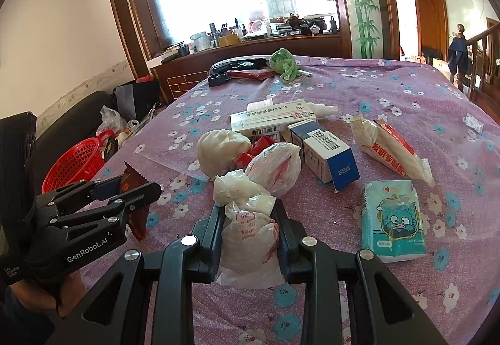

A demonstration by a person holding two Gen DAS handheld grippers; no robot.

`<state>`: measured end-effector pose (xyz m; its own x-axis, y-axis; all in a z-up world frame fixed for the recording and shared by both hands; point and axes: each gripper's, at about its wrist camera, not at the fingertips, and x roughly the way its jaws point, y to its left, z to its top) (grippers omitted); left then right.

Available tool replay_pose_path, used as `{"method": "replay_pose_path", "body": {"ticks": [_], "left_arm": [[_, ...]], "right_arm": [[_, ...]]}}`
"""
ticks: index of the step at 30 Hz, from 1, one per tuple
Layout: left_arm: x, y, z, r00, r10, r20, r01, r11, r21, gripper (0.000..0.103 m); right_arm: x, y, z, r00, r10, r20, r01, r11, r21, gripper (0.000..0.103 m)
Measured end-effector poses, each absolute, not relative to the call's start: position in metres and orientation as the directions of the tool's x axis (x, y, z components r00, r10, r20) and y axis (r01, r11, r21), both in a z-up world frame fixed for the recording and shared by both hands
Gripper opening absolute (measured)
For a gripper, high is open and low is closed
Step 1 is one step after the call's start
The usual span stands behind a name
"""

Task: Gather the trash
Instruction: 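Lift the candy wrapper with the left tool while the right tool lifts the plastic bags, then carry both items over the red wastebasket and open both tools to drop them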

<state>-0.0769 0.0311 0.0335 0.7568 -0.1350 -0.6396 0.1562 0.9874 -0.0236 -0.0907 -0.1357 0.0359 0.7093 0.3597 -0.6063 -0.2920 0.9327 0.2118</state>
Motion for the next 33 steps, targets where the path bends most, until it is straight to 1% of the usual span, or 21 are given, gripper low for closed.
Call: {"method": "replay_pose_path", "body": {"ticks": [7, 10, 14, 19, 33], "left_arm": [[-0.077, 0.038, 0.035, 0.766, -0.098, -0.635, 0.105, 0.994, -0.027, 0.041], [-0.078, 0.040, 0.036, 0.768, -0.067, -0.637, 0.074, 0.997, -0.016, 0.041], [-0.081, 0.045, 0.037, 0.765, -0.048, -0.643, 0.046, 0.999, -0.020, 0.041], [-0.086, 0.052, 0.042, 0.776, -0.019, -0.630, 0.017, 1.000, -0.008, 0.041], [-0.105, 0.111, 0.075, 0.804, -0.006, -0.595, -0.064, 0.993, -0.097, 0.041]], "right_arm": [[-0.088, -0.136, 0.035, 0.708, 0.341, -0.619, -0.273, 0.940, 0.205, 0.032], [-0.089, -0.136, 0.035, 0.691, 0.359, -0.627, -0.273, 0.933, 0.233, 0.032], [-0.093, -0.130, 0.040, 0.690, 0.345, -0.637, -0.274, 0.938, 0.211, 0.032], [-0.095, -0.123, 0.047, 0.675, 0.374, -0.637, -0.298, 0.927, 0.228, 0.032], [-0.087, -0.082, 0.063, 0.582, 0.466, -0.666, -0.387, 0.879, 0.278, 0.032]]}}
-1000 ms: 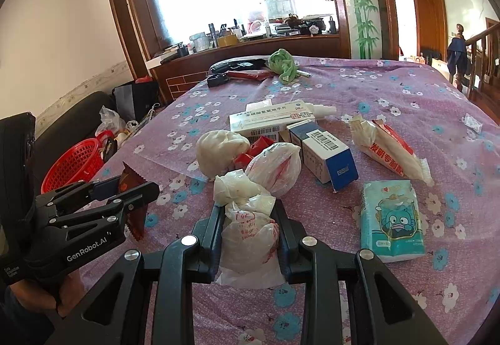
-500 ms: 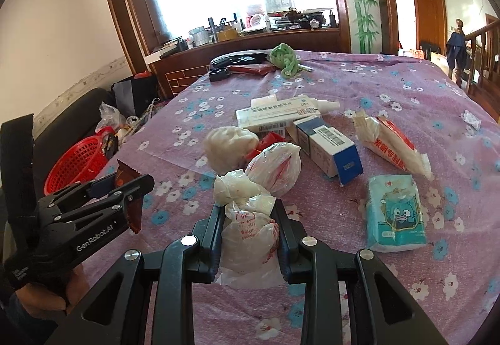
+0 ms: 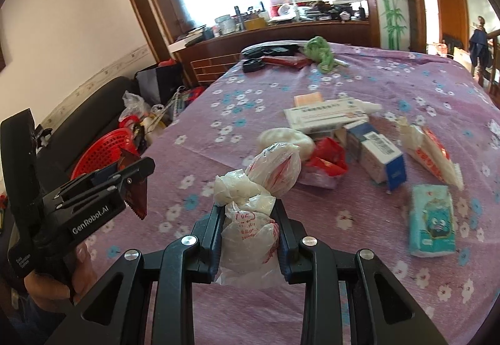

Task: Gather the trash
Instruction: 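Carry both items over the red wastebasket and open both tools to drop them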

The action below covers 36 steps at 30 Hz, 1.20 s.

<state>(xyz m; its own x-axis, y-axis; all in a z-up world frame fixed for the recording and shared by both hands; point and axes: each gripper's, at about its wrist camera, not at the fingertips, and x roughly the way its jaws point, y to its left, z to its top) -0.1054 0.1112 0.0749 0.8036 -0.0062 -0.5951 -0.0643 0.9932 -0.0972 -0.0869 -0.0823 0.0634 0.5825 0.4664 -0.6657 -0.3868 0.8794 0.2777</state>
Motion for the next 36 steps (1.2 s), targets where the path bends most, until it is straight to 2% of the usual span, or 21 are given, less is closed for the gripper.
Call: {"method": "replay_pose_path", "body": {"ticks": [7, 22, 33, 36], "left_arm": [[-0.111, 0.160, 0.090, 0.808, 0.027, -0.588, -0.134, 0.981, -0.139, 0.041], [-0.131, 0.308, 0.101, 0.771, 0.217, -0.599, -0.368, 0.919, -0.140, 0.041], [-0.108, 0.364, 0.076, 0.734, 0.191, -0.652, -0.404, 0.894, -0.193, 0.041], [-0.108, 0.369, 0.074, 0.737, 0.187, -0.650, -0.400, 0.895, -0.196, 0.045]], "right_arm": [[-0.076, -0.042, 0.073, 0.501, 0.531, -0.684, -0.463, 0.832, 0.306, 0.032], [-0.052, 0.093, 0.100, 0.339, 0.630, -0.698, -0.636, 0.701, 0.324, 0.032], [-0.020, 0.203, 0.097, 0.245, 0.668, -0.702, -0.704, 0.621, 0.345, 0.034], [-0.011, 0.222, 0.093, 0.230, 0.665, -0.710, -0.702, 0.619, 0.352, 0.035]]}}
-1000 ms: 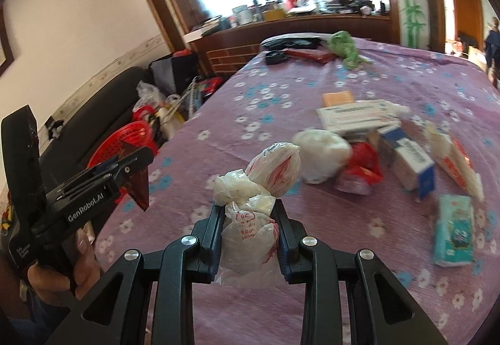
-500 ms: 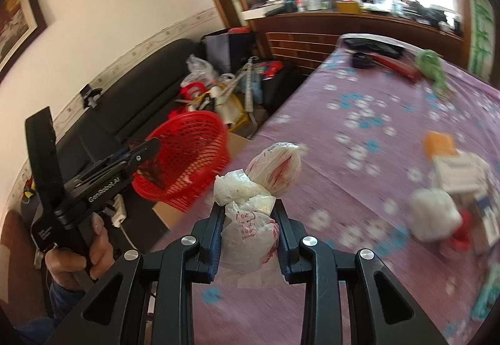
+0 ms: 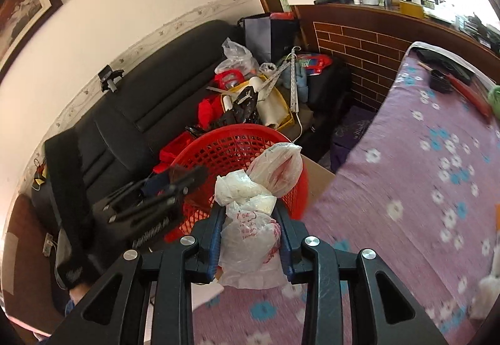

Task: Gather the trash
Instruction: 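Carry both items over the red wastebasket and open both tools to drop them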

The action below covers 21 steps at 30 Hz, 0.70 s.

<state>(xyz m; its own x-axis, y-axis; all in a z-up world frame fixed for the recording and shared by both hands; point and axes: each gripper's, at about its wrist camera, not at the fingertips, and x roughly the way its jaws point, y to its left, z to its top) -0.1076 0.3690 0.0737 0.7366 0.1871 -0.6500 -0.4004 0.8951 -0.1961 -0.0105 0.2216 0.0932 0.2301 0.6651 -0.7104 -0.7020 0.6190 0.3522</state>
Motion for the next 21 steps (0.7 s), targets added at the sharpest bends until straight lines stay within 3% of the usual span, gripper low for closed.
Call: {"method": "replay_pose_path", "body": {"ticks": [3, 4, 6, 13, 21], "left_arm": [[-0.109, 0.373, 0.073, 0.735, 0.202, -0.647, -0.412, 0.892, -0.189, 0.062], [-0.110, 0.375, 0.074, 0.737, 0.209, -0.643, -0.419, 0.887, -0.192, 0.068], [-0.113, 0.378, 0.077, 0.744, 0.205, -0.636, -0.416, 0.887, -0.201, 0.068], [-0.125, 0.355, 0.086, 0.767, 0.186, -0.614, -0.389, 0.896, -0.214, 0.070], [-0.124, 0.270, 0.089, 0.791, 0.064, -0.609, -0.232, 0.952, -0.202, 0.075]], "right_arm": [[0.001, 0.239, 0.090, 0.220, 0.663, -0.716, -0.703, 0.616, 0.355, 0.043], [0.004, 0.241, 0.090, 0.218, 0.667, -0.712, -0.701, 0.615, 0.362, 0.052], [0.006, 0.240, 0.093, 0.211, 0.688, -0.695, -0.699, 0.603, 0.385, 0.058], [-0.005, 0.190, 0.101, 0.241, 0.713, -0.659, -0.664, 0.616, 0.424, 0.059], [-0.043, 0.094, 0.084, 0.335, 0.652, -0.680, -0.605, 0.702, 0.375, 0.060]]}}
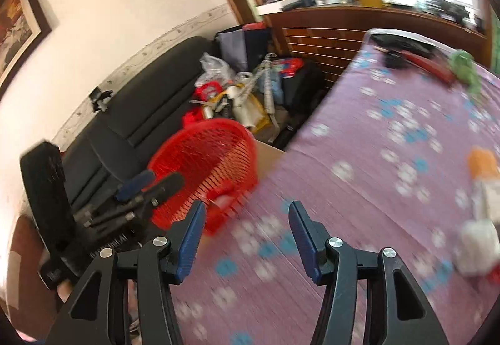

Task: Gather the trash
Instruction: 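Carry both items over the red wastebasket and open both tools to drop them, then grasp the white tissue ball with the left tool while the right tool grasps the red wrapper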

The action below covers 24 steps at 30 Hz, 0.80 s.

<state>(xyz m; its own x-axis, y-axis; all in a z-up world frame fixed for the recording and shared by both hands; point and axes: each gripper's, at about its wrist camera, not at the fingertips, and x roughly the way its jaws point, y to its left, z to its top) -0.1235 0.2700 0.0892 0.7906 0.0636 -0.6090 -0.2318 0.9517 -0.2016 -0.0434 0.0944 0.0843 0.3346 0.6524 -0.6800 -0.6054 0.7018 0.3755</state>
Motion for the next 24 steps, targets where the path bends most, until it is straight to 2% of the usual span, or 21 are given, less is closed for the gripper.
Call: {"method": "replay_pose_path", "body": {"ticks": [14, 18, 24], "left_arm": [[-0.075, 0.113, 0.083, 0.728, -0.132, -0.673, 0.045, 0.988, -0.145, 0.079], [-0.049, 0.071, 0.078, 0.682, -0.194, -0.705, 0.120, 0.981, -0.154, 0.083], [-0.004, 0.031, 0.060, 0.602, -0.233, -0.763, 0.145, 0.972, -0.182, 0.084]], "right_arm": [[-0.080, -0.099, 0.060, 0.502, 0.561, -0.658, -0.357, 0.828, 0.433, 0.061], [-0.084, -0.139, 0.062, 0.552, 0.533, -0.641, -0.299, 0.845, 0.444, 0.061], [-0.080, -0.179, 0.061, 0.592, 0.513, -0.621, -0.226, 0.846, 0.483, 0.061]]}}
